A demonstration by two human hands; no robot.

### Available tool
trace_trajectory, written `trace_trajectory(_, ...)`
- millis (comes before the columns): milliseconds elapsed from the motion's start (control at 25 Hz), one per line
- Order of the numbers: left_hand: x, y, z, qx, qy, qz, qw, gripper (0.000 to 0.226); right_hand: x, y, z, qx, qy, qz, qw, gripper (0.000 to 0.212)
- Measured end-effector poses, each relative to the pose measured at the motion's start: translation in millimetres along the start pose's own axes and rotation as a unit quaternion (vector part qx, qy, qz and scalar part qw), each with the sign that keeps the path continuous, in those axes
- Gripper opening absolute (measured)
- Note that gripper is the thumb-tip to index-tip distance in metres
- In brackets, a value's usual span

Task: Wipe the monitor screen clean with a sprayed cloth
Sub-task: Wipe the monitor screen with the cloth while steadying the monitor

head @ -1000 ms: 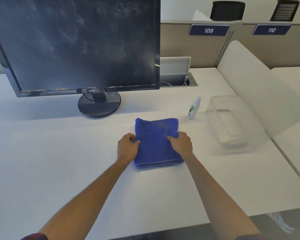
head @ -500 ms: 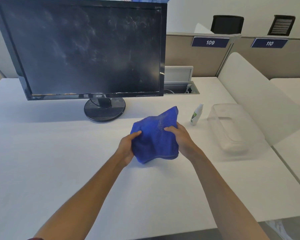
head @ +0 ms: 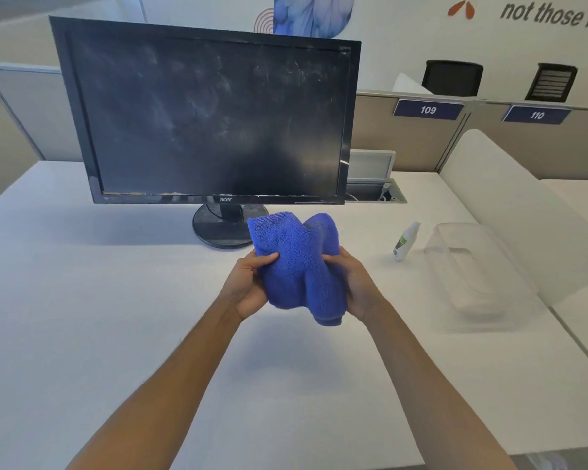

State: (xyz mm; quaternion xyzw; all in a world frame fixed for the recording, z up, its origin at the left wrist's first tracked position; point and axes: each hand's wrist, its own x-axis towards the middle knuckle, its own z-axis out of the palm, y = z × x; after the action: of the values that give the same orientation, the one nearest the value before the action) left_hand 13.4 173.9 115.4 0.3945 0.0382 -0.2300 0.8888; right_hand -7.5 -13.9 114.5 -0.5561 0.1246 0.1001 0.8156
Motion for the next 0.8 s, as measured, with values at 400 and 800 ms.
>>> trace_trajectory(400, -23.4, 39.8, -23.0, 0.024, -0.013, 0.011, 1.0, 0.029, -25.0, 20.3, 93.3, -0.271, 0.098, -0.176, 0.941, 0.042)
trace_trajectory(800, -21.8, 63.4, -71.2, 0.333, 0.143, 0.079, 0.929, 0.044, -10.2, 37.5, 147.4, -0.106, 0.117, -0.133, 0.979, 0.012)
